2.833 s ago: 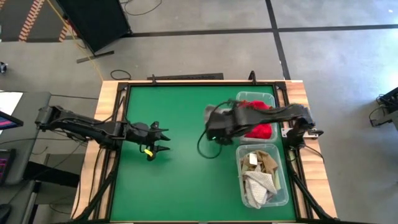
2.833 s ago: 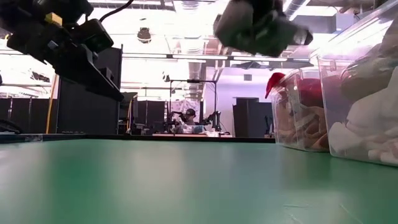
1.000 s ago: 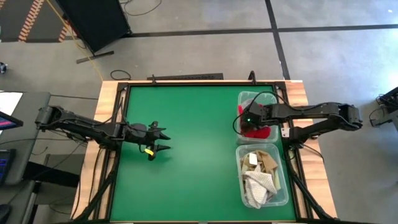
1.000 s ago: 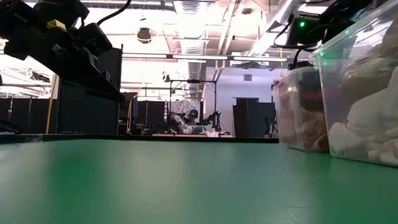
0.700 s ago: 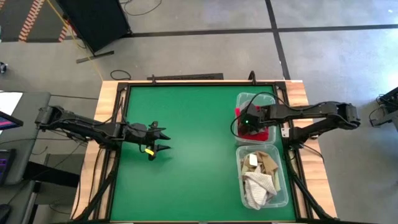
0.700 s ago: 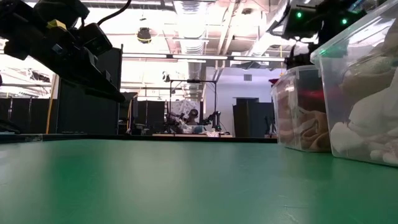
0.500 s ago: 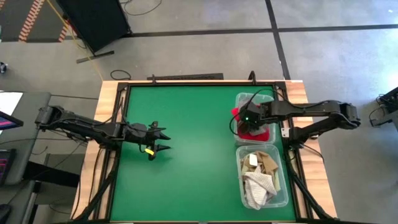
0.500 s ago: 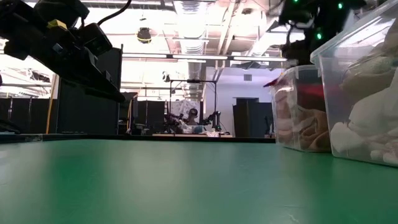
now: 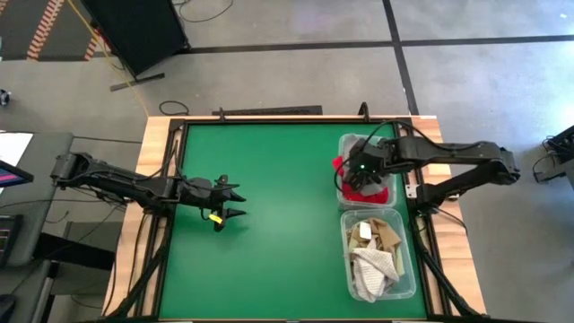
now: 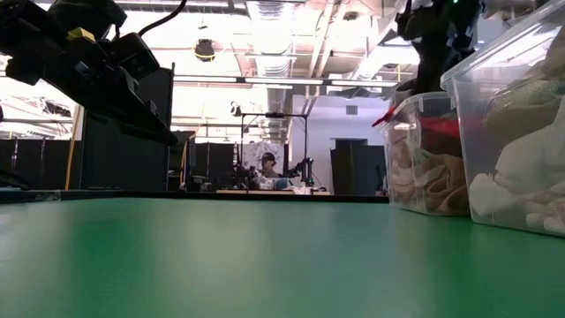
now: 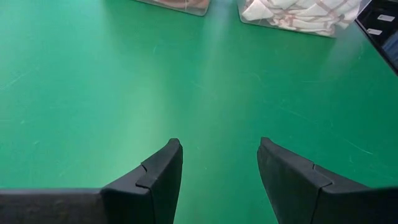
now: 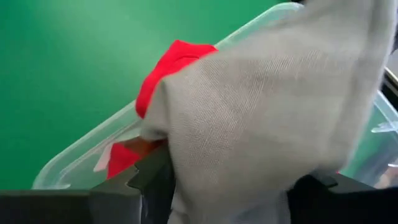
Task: Sort towels by color in basket
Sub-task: Put the grey towel into the top transparent bin
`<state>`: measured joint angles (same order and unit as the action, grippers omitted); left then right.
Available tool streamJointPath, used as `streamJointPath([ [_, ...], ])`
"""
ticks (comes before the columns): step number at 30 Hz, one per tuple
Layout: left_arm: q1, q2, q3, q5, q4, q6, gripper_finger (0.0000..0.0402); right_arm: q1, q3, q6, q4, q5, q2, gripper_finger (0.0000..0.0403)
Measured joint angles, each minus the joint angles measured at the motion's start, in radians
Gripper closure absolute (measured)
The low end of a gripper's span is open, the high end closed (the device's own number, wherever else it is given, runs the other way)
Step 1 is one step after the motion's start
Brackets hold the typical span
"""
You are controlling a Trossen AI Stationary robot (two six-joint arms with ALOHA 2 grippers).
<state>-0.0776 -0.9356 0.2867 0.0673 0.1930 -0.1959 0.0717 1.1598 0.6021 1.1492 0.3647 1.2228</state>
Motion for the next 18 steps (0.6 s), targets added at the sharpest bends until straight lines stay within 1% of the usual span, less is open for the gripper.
streamJointPath([
  [11, 0.0, 0.0, 0.0, 0.0, 0.0, 0.0, 0.0203, -0.06, 0.136, -0.001, 0.067, 0.006, -0.001, 0.0149],
  [14, 0.0, 0.0, 0.0, 0.0, 0.0, 0.0, 0.0203, -0.07, 0.164, 0.004, 0.089, 0.027, -0.001, 0.015],
  [18, 0.0, 0.0, 0.0, 0.0, 0.0, 0.0, 0.0203, -0.082, 0.215, 0.032, 0.179, 0.079, -0.001, 0.0161],
])
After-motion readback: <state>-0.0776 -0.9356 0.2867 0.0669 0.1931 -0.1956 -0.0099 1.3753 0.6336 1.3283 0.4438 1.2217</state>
